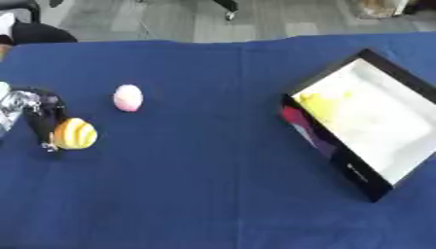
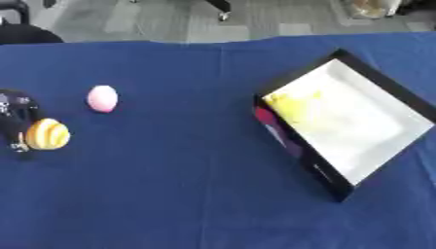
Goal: Pick up the objects with one hand, pass them to the other hand, and then place them into the box on the other side of the table.
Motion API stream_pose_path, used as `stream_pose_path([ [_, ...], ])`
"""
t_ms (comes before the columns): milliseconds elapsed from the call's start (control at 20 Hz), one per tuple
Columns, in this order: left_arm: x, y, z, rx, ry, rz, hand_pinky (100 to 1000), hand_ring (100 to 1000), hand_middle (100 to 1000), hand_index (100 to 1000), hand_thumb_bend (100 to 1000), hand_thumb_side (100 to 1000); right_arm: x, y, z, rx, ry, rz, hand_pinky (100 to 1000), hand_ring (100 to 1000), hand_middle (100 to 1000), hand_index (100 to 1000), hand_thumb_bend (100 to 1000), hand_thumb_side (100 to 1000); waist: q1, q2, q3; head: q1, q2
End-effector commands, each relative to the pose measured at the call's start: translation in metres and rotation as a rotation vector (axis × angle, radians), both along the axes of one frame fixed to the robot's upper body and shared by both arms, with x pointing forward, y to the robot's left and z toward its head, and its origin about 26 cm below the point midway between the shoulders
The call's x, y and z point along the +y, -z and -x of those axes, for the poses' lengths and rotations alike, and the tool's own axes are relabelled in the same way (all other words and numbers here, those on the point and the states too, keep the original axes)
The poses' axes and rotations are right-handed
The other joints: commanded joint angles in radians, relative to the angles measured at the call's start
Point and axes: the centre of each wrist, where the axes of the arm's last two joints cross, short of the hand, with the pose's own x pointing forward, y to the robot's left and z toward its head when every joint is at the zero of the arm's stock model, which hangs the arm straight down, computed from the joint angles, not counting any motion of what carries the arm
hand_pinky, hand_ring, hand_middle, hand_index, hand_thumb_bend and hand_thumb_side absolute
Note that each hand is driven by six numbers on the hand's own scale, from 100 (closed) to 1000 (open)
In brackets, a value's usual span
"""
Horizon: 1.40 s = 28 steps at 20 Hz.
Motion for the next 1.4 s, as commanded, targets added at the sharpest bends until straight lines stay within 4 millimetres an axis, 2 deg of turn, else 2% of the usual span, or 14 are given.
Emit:
stream_pose_path([
  [50, 0.007, -0.012, -0.002, -0.060, -0.005, 0.043, 820, 820, 705, 736, 675, 100, -0.004, -0.011, 0.001, -0.026, 0.007, 0.029, 1000, 1000, 1000, 1000, 100, 498, -0.005, -0.006, -0.002, 0.005, -0.002],
  [350, 0.006, -0.008, -0.003, -0.060, -0.014, 0.114, 819, 819, 697, 726, 607, 100, -0.003, -0.010, 0.001, -0.024, 0.007, 0.041, 1000, 1000, 1000, 1000, 100, 494, -0.006, -0.005, -0.003, 0.006, -0.002],
  [650, 0.007, -0.009, -0.002, -0.035, -0.028, 0.130, 799, 789, 626, 590, 401, 100, -0.004, -0.007, 0.002, -0.020, 0.011, 0.052, 1000, 1000, 1000, 1000, 100, 490, -0.005, -0.004, -0.002, 0.008, -0.002],
  [750, 0.009, -0.012, -0.002, -0.036, -0.036, 0.129, 795, 782, 618, 564, 364, 100, -0.005, -0.006, 0.002, -0.019, 0.014, 0.055, 1000, 1000, 1000, 1000, 100, 491, -0.005, -0.005, -0.002, 0.008, -0.002],
  [1000, 0.015, -0.023, 0.001, -0.026, -0.052, 0.120, 790, 771, 610, 530, 352, 100, -0.005, -0.007, 0.002, -0.020, 0.014, 0.059, 1000, 1000, 1000, 1000, 100, 485, -0.004, -0.008, 0.002, 0.008, -0.002],
  [1400, 0.018, -0.054, 0.009, -0.014, -0.053, 0.117, 791, 771, 614, 538, 359, 100, -0.006, -0.007, 0.003, -0.021, 0.016, 0.063, 1000, 1000, 1000, 1000, 100, 479, -0.004, -0.012, 0.007, 0.007, -0.002],
])
